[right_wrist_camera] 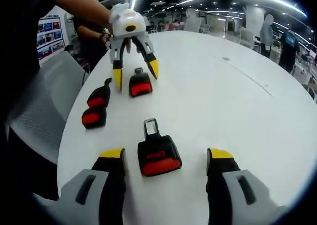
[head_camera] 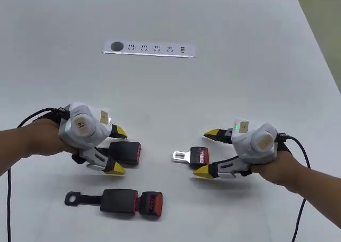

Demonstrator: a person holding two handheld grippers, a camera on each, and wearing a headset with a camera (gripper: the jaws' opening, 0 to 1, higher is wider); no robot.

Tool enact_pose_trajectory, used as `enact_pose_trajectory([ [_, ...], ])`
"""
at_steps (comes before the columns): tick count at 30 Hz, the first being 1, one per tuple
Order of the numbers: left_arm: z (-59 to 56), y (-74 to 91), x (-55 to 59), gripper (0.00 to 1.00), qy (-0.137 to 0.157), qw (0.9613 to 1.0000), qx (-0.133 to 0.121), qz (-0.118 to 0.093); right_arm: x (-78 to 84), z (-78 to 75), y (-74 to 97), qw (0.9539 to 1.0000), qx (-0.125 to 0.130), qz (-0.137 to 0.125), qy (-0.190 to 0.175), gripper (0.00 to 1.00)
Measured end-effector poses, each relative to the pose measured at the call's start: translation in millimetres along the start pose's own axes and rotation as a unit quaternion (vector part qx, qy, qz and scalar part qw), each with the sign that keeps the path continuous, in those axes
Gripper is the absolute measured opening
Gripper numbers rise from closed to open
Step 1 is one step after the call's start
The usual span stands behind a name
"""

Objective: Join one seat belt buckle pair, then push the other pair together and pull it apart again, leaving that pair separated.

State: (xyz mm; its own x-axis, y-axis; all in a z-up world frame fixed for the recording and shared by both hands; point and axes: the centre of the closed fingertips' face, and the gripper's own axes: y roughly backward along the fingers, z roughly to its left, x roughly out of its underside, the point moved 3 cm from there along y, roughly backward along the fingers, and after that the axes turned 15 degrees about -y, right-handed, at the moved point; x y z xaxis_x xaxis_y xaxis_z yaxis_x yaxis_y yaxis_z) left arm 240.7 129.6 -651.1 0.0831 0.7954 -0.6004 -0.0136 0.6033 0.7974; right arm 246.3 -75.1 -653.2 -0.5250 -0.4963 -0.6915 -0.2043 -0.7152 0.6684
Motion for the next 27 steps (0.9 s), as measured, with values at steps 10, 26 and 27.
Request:
enact_pose_trajectory([
  [10, 14.0, 21.6, -5.2, 0.8, 0.104, 0.9874, -0.112, -0.044, -17.9, -1.4, 8.6, 0.9936, 0.077, -0.07, -0.045, 0.76],
  [26, 8.7, 73.7, -1.3, 1.0, 0.232, 0.928, -0.268, -0.115, -25.9, 35.7, 27.8, 0.969, 0.161, -0.146, -0.118, 0.96],
  [27, 6.1, 75.7, -1.0, 1.0, 0.239, 0.925, -0.271, -0.118, -25.1, 37.1, 28.7, 0.9683, 0.163, -0.148, -0.119, 0.96],
])
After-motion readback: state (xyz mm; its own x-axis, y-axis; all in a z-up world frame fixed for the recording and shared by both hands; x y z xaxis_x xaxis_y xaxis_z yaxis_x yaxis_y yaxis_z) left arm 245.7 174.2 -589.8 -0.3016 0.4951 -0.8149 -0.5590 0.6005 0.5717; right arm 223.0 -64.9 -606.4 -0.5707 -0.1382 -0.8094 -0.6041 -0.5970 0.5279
